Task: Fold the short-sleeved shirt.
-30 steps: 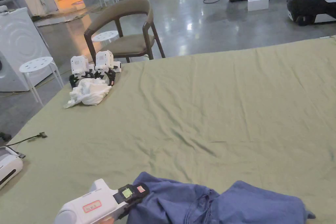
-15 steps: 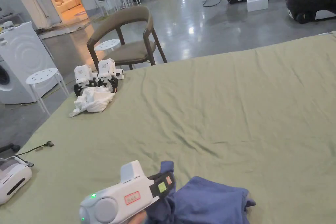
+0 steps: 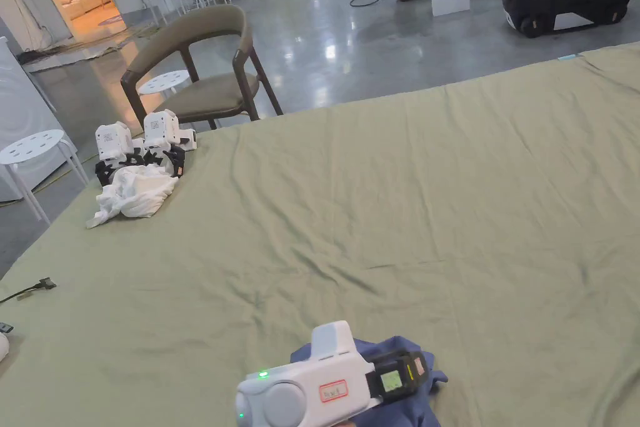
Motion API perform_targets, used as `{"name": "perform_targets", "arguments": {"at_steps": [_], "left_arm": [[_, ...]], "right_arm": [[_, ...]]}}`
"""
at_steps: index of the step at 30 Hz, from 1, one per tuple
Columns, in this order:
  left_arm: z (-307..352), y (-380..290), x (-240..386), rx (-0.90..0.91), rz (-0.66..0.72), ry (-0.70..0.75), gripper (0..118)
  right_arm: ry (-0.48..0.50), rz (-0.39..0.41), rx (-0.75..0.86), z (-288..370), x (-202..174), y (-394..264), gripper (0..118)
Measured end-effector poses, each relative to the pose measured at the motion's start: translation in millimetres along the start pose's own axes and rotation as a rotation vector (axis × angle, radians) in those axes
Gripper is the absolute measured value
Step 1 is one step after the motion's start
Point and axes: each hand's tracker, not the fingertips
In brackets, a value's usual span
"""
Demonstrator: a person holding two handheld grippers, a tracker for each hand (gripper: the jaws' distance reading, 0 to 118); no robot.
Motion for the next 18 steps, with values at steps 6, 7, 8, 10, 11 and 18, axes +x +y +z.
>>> {"name": "perform_targets", "arguments": {"at_steps": [6,7,8,10,11,18], "left_arm": [[-6.3,-7.7,-12.9,-0.014,0.016,0.020,0],[-14.9,-12.7,-13.1,-0.066,0.020,-0.009,0],[-26.2,-18.6,-11.8,-0.090,0.020,-0.003,0],[-49.2,-28.0,-11.7,-0.154,0.008,0.046,0],[-59.1,-33.6,-14.4,-0.179,0.013,0.071,0],[-27.8,-23.8,-29.4,-0.051,0.156,-0.067,17]], "right_arm": [[0.030,-0.027,-0.023,-13.4,-4.5,-0.2,0],[0.032,-0.023,-0.027,-15.2,-7.3,0.7,0],[0.035,-0.012,-0.029,-16.0,-10.9,1.6,0],[0.040,0.018,-0.036,-17.4,-18.2,3.8,0],[0.041,0.036,-0.041,-18.5,-22.0,3.8,0],[0.166,0.138,-0.111,-60.1,-63.6,15.5,0]]}}
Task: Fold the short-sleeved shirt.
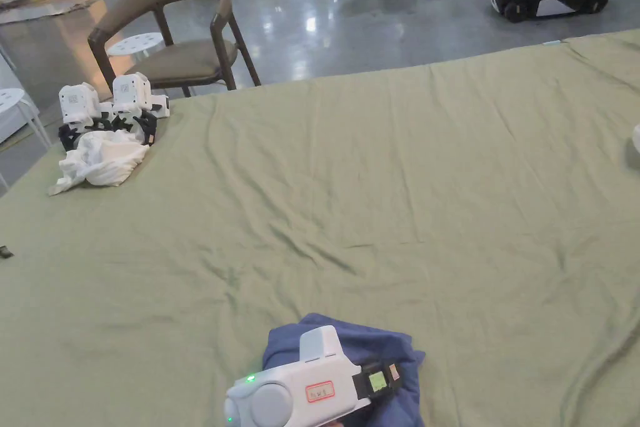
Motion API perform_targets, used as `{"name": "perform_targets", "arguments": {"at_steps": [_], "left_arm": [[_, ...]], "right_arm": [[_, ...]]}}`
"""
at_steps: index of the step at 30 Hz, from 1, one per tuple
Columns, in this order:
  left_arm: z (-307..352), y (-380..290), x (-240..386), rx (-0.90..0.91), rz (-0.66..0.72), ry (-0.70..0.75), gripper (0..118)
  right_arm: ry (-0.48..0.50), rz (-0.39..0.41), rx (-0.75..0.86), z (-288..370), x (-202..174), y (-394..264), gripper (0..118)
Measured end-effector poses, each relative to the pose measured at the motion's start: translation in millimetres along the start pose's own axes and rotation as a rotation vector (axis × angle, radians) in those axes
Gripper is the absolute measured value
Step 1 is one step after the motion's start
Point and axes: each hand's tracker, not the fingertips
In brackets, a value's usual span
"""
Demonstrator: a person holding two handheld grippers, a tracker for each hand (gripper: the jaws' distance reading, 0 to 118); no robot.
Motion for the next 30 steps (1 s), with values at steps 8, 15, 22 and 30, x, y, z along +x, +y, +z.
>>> {"name": "perform_targets", "arguments": {"at_steps": [8,15,22,30], "left_arm": [[103.8,29.2,-62.7,0.219,0.073,0.035,83],[101.5,31.2,-116.0,0.120,0.163,0.107,87],[66.4,34.8,-132.9,0.084,0.293,-0.006,83],[46.1,33.4,-128.0,0.040,0.318,0.007,30]], "right_arm": [[0.148,0.293,-0.211,-176.7,-79.9,58.1,0],[-0.061,0.460,-0.394,-274.7,-97.2,42.1,0],[-0.036,0.384,-0.426,-268.8,-85.7,49.6,0],[-0.050,0.411,-0.411,-265.4,-90.7,45.0,0]]}}
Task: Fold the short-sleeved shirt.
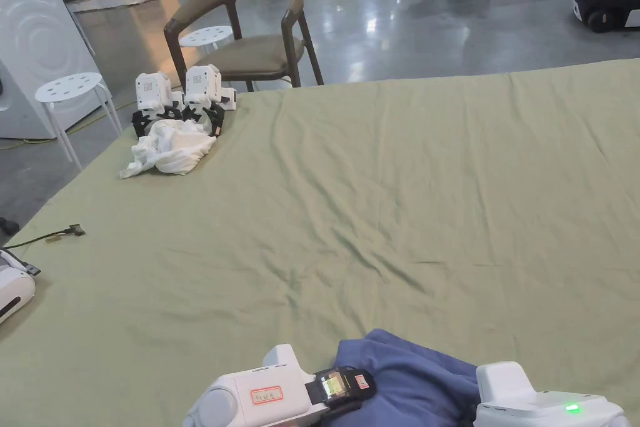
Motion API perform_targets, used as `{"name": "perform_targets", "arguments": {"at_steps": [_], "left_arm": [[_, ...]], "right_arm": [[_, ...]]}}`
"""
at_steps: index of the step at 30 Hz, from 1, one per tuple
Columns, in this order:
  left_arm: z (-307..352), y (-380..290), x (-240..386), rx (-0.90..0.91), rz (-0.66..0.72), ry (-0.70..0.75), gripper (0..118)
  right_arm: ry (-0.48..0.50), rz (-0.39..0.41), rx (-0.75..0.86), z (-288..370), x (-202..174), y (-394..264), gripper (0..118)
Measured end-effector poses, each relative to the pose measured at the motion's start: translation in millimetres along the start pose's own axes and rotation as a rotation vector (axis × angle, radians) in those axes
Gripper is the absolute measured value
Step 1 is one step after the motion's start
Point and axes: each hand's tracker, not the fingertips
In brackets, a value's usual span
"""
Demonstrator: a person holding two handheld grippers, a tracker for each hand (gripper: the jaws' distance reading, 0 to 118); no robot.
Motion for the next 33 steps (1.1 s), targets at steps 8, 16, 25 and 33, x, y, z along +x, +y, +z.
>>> {"name": "perform_targets", "arguments": {"at_steps": [8,16,25,33], "left_arm": [[73.7,17.4,5.3,0.154,-0.060,-0.012,24],[210.4,95.2,-82.5,0.435,-0.031,0.397,24],[198.7,132.3,-106.5,0.389,0.016,0.657,78],[265.6,119.6,32.0,0.559,-0.400,0.586,83]], "right_arm": [[0.244,-0.179,0.139,78.9,17.7,-11.5,0],[0.289,-0.457,0.265,149.2,53.7,-64.4,0],[0.178,-0.412,0.225,156.0,71.5,-79.1,0],[0.046,-0.271,0.330,209.4,71.9,-86.4,0]]}}
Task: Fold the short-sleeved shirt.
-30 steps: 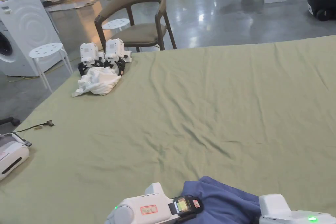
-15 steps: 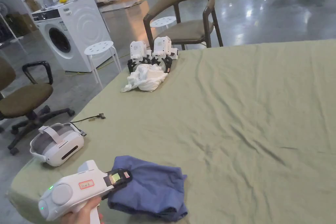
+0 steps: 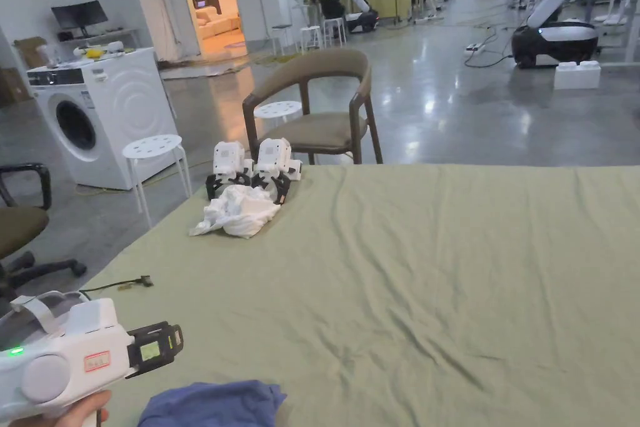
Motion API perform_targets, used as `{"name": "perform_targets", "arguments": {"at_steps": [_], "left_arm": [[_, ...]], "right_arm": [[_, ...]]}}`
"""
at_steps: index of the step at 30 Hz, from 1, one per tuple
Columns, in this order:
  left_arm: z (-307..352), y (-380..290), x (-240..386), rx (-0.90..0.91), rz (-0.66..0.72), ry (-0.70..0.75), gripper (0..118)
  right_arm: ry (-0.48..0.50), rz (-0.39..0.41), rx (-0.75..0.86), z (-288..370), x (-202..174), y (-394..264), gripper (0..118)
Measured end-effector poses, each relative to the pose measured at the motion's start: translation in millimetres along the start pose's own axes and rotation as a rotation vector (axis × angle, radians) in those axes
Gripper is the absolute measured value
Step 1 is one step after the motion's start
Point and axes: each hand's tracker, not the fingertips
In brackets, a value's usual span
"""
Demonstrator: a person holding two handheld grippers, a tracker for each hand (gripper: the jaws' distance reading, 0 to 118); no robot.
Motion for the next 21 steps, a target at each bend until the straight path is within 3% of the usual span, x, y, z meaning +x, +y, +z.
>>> {"name": "perform_targets", "arguments": {"at_steps": [3,6,8,12,18,20,21], "left_arm": [[64.6,13.1,41.0,0.109,-0.058,-0.202,83],[131.4,0.5,87.4,0.273,-0.100,-0.306,82],[157.7,-16.2,109.7,0.346,-0.082,-0.371,82],[183.7,-49.7,146.4,0.491,-0.213,-0.342,72],[210.9,-71.3,185.3,0.559,-0.251,-0.355,29],[216.2,-76.3,197.2,0.574,-0.298,-0.285,3],[217.2,-80.7,200.1,0.586,-0.319,-0.253,0]], "right_arm": [[0.002,0.053,0.111,20.1,-13.4,11.2,0],[-0.002,0.114,0.239,39.0,-31.1,25.1,0],[-0.067,0.151,0.360,49.3,-44.5,31.5,0],[-0.104,0.249,0.513,65.0,-62.3,44.0,0],[-0.117,0.279,0.572,77.0,-69.0,49.6,0],[-0.114,0.256,0.592,79.1,-69.9,47.6,0],[-0.091,0.213,0.593,78.3,-68.2,45.8,0]]}}
